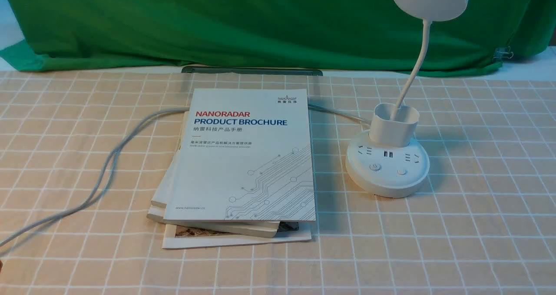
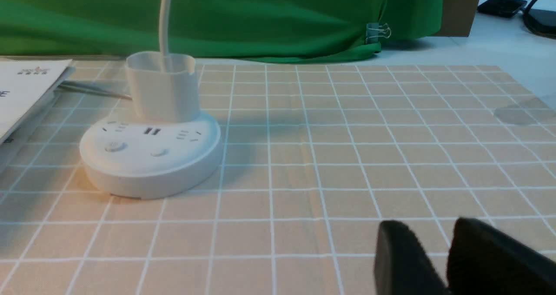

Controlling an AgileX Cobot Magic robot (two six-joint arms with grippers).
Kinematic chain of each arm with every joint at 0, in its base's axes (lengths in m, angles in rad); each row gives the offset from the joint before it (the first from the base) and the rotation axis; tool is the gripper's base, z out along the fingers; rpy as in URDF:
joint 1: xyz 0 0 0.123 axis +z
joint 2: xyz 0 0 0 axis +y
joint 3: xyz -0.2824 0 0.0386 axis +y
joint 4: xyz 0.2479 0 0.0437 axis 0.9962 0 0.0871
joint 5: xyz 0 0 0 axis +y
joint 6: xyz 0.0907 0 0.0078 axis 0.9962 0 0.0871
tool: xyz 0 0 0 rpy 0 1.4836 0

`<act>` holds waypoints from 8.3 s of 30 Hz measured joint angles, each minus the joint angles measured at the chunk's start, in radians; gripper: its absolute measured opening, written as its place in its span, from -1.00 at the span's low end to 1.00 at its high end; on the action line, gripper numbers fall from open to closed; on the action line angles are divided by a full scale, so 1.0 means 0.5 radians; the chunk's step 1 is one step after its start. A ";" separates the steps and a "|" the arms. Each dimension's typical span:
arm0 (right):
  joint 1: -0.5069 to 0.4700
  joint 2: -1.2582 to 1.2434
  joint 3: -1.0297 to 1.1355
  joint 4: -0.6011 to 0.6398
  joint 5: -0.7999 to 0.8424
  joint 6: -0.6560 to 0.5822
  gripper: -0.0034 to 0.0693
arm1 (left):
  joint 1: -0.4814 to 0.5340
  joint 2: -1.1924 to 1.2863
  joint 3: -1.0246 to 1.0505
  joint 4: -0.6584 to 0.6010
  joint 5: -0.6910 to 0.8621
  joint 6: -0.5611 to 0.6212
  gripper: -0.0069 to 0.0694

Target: Turn on the table lamp on the light coffee tablecloth with your hand.

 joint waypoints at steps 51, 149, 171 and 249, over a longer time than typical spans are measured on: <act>0.000 0.000 0.000 0.603 0.000 1.329 -0.25 | 0.000 0.000 0.000 0.000 -0.003 0.000 -0.76; 0.591 3.879 -2.712 0.508 0.952 -0.687 -0.83 | 0.000 0.000 0.000 0.000 -0.001 0.000 -0.76; 0.592 3.898 -2.719 0.429 0.954 -0.638 -0.83 | 0.000 0.000 0.000 0.000 -0.001 0.000 -0.76; 0.623 0.877 -0.696 0.352 -0.605 -0.728 -0.64 | 0.000 0.000 0.000 0.000 -0.001 0.000 -0.76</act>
